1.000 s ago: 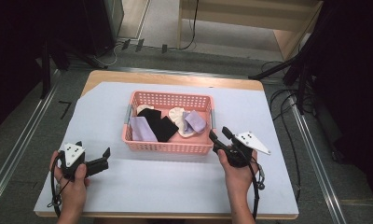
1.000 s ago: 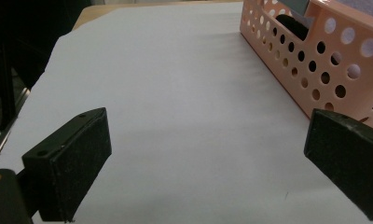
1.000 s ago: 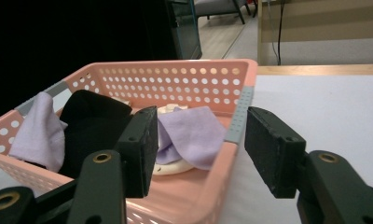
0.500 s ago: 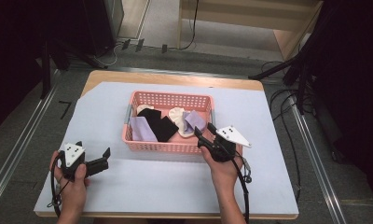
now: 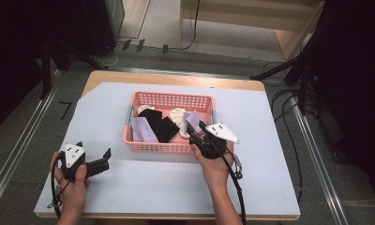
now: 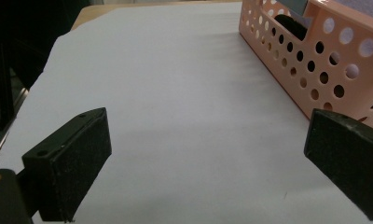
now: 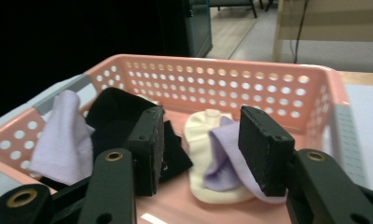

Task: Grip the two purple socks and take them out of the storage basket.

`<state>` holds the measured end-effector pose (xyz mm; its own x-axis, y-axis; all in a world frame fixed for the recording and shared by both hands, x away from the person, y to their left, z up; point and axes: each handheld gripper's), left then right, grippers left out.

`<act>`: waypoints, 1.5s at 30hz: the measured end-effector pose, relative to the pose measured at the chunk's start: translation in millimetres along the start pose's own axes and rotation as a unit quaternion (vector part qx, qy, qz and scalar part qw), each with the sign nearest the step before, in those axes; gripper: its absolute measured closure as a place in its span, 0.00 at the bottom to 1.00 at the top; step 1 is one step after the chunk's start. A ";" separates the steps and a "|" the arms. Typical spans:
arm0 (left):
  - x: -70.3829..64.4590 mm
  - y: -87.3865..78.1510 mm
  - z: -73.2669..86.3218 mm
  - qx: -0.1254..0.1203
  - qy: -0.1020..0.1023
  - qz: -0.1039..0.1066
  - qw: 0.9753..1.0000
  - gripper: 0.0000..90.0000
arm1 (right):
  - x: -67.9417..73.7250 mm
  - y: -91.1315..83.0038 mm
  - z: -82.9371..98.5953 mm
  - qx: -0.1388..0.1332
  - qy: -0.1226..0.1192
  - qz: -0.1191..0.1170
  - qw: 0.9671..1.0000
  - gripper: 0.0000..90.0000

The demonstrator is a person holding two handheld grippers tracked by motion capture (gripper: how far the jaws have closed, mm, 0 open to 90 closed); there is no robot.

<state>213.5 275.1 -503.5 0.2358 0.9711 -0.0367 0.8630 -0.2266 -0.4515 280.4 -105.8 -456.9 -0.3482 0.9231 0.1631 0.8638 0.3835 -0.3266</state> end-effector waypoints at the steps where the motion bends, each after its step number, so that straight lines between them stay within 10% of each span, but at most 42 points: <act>1: 0.0 0.0 0.0 0.000 0.000 0.000 1.000 0.01 | 2.2 1.4 -0.2 -0.002 -0.001 -0.004 1.000 0.57; 31: 0.0 0.2 0.2 -0.003 0.003 0.004 1.000 0.01 | 85.1 49.6 4.4 0.055 -0.015 -0.091 0.994 0.57; 45: 0.1 0.2 0.0 -0.001 0.002 0.007 1.000 0.01 | 106.0 66.7 -0.2 0.089 0.004 -0.092 0.992 0.62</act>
<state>213.6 275.2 -503.6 0.2500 0.9675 -0.0387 0.8606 -0.2403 -0.4491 301.2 17.6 -461.2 -0.4897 0.8376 0.2422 0.7082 0.5441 -0.4500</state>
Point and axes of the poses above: each handheld gripper's, and its own axes: y roughly forward along the jaws, z roughly out of its underside, x roughly to its left, and after that the axes turned 6 degrees about z, right-handed
